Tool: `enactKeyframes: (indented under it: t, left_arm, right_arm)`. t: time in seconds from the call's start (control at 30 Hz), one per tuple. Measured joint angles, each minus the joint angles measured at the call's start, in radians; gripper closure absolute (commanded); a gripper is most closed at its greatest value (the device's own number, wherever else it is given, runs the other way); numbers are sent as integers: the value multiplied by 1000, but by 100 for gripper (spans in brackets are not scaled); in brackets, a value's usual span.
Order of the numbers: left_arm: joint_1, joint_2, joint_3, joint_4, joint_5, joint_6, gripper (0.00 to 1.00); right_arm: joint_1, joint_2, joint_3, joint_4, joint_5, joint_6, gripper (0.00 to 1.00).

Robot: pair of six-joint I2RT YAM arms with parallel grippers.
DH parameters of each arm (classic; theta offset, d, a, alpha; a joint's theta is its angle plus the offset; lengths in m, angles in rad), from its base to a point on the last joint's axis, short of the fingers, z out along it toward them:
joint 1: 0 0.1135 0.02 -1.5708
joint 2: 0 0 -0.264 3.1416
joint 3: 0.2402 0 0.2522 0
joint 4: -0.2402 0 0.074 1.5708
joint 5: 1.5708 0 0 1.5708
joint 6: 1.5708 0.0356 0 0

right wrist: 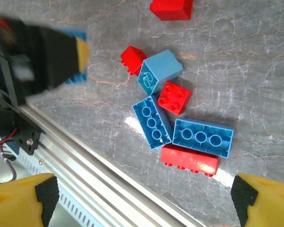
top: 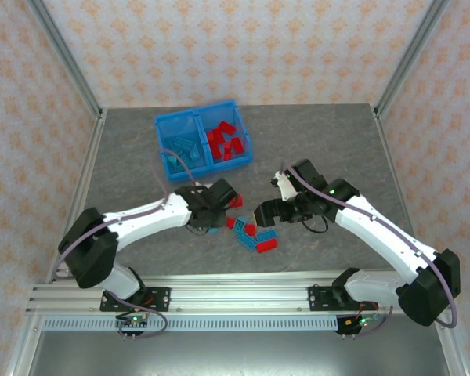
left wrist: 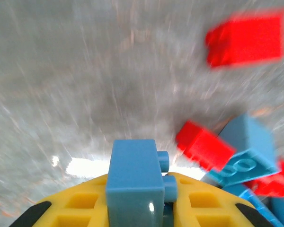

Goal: Sort the legos into containers by color

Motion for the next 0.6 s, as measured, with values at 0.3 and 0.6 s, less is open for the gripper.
enactKeyframes:
  t: [0.3,0.6]
  left_arm:
    - [227,-14,243,19,-257,241,75]
    - [391,354,483,125,-362,401,73]
  right_arm:
    - [0,58,27,19,1,28,6]
    - [0,49,25,61,26,102,6]
